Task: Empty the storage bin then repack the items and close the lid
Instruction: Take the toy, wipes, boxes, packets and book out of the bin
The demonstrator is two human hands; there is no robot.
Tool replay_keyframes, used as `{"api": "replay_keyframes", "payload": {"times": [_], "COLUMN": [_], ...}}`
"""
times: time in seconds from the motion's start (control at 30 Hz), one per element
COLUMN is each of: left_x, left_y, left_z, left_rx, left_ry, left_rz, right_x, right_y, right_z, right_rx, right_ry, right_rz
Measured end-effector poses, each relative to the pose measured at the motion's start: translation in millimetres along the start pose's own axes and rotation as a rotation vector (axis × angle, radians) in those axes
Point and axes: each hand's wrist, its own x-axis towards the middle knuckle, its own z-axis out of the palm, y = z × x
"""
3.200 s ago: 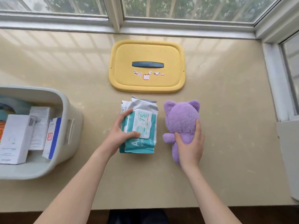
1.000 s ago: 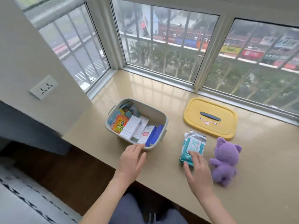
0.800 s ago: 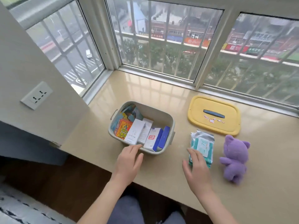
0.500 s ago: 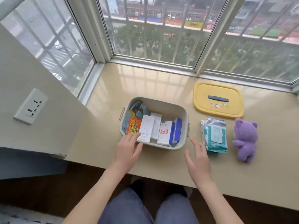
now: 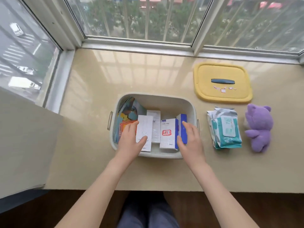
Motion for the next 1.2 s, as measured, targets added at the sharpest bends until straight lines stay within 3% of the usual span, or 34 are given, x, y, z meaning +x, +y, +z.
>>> {"api": "replay_keyframes", "payload": {"times": [0.13, 0.3, 0.5, 0.73, 0.87, 1.1, 1.2], "left_x": [36.6, 53.9, 64.9, 78.5, 81.1, 81.9, 84.8], "left_y": [-21.4, -33.5, -28.4, -29.4, -31.5, -32.0, -31.8], "left_z": [30.3, 51.0, 61.7, 68.7, 71.3, 75.4, 80.6], "left_rx": [0.056, 0.104, 0.1, -0.029, -0.038, -0.197, -0.239], "left_ry": [-0.064, -0.144, -0.182, -0.095, -0.097, -0.071, -0.059], "left_rz": [-0.098, -0.157, -0.143, -0.134, -0.153, -0.274, -0.304], "right_x": [33.2, 48.8, 53.9, 57.6, 60.5, 64.3, 66.7], "right_y": [15.1, 33.2, 34.8, 37.2, 37.7, 32.0, 32.3], "right_z": [41.0, 66.6, 74.2, 74.2, 76.5, 81.8, 82.6], "right_rx": [-0.029, -0.272, -0.452, -0.25, -0.104, 0.035, 0.096], "right_ry": [-0.045, -0.106, -0.167, -0.099, -0.049, -0.22, -0.194], "right_rz": [0.116, 0.234, 0.146, 0.069, 0.134, 0.204, 0.214]}}
